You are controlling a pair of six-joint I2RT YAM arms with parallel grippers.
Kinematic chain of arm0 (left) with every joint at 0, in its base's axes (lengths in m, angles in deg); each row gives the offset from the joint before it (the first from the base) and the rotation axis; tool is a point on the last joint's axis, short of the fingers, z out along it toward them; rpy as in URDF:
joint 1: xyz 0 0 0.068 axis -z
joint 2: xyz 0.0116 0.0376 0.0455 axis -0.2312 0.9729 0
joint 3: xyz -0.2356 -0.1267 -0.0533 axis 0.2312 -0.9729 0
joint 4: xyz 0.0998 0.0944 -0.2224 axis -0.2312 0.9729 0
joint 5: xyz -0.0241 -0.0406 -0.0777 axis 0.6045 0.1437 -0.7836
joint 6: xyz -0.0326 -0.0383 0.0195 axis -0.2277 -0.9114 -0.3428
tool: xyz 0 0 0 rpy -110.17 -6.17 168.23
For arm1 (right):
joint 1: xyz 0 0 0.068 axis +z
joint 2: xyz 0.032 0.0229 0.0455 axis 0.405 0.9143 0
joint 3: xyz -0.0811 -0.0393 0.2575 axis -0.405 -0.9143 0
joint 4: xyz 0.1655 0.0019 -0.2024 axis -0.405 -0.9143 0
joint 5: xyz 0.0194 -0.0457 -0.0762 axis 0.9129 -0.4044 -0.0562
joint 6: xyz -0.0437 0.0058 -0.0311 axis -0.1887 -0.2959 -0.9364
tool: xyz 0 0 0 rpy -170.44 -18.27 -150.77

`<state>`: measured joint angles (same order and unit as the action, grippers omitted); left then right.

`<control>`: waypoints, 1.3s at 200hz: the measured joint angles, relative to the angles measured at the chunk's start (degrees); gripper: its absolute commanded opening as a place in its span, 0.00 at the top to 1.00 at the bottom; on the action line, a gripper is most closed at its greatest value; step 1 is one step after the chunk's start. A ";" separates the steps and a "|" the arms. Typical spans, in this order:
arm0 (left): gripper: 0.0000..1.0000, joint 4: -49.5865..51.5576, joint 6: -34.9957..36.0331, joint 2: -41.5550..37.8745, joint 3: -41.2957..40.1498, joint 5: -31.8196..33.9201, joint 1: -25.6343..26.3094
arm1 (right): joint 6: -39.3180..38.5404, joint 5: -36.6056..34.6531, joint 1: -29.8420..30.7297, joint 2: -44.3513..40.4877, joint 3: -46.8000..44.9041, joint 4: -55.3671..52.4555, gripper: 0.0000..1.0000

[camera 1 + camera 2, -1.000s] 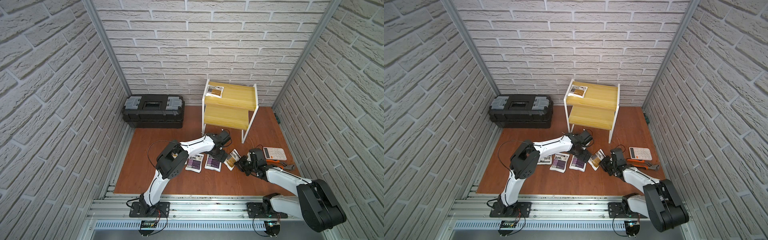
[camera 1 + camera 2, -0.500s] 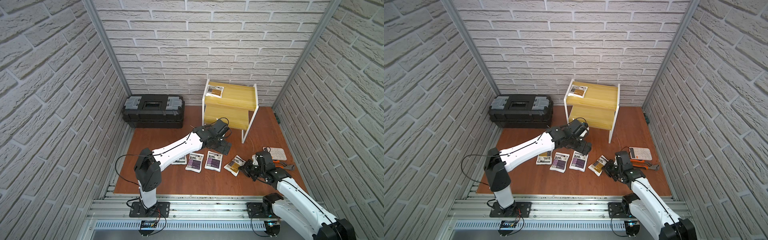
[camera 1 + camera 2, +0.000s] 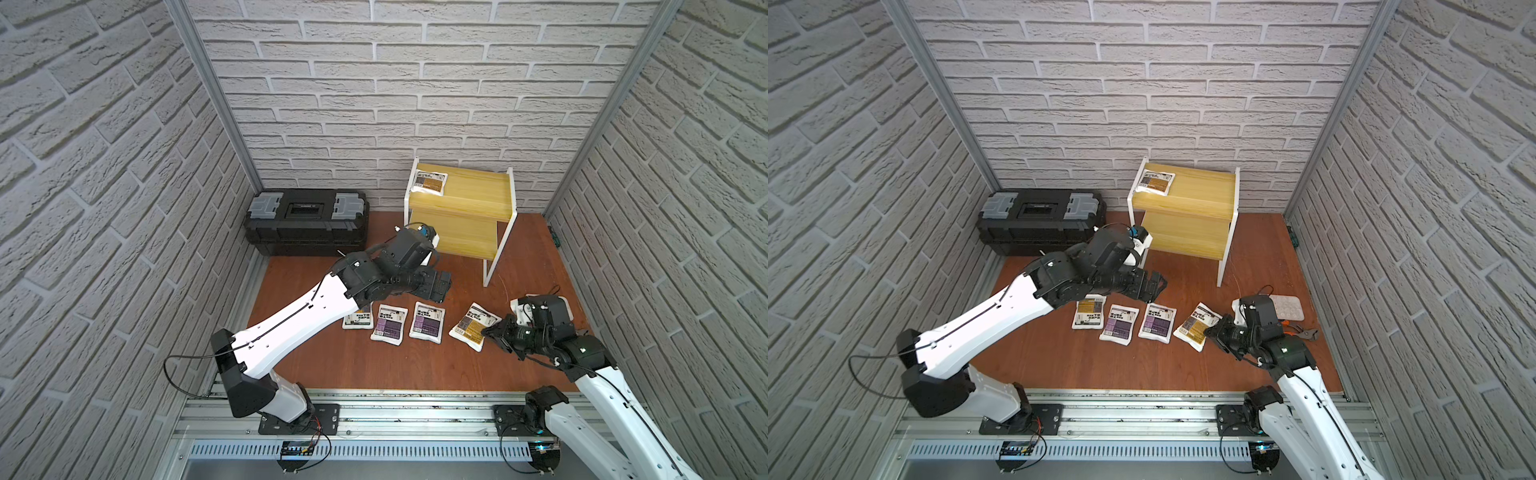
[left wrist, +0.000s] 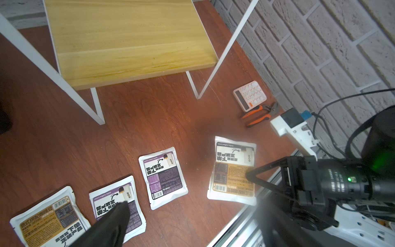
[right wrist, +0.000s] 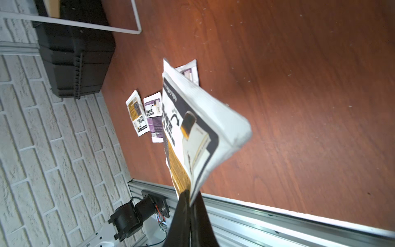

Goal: Place the bagged coffee beans on the shelf by color
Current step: Pick up the bagged coffee beans at the center of the board, then place the bagged coffee beans on the shelf.

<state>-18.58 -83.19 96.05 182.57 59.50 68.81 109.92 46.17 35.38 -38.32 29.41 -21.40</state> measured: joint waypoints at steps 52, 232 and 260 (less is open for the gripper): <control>0.01 1.16 0.46 -4.13 2.99 1.99 -6.73 | -6.32 4.83 0.00 4.37 14.93 -7.21 0.98; 0.02 0.63 5.81 4.74 17.31 -8.48 -31.85 | -17.59 10.19 0.02 38.66 71.01 -13.40 0.98; 0.01 0.66 6.38 7.58 20.02 -9.88 -32.87 | -18.67 9.31 -0.55 45.86 80.59 -13.79 0.98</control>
<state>-17.92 -76.80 103.63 202.59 49.62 35.94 91.26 55.48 34.83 7.54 109.99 -35.19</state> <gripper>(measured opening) 0.985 0.064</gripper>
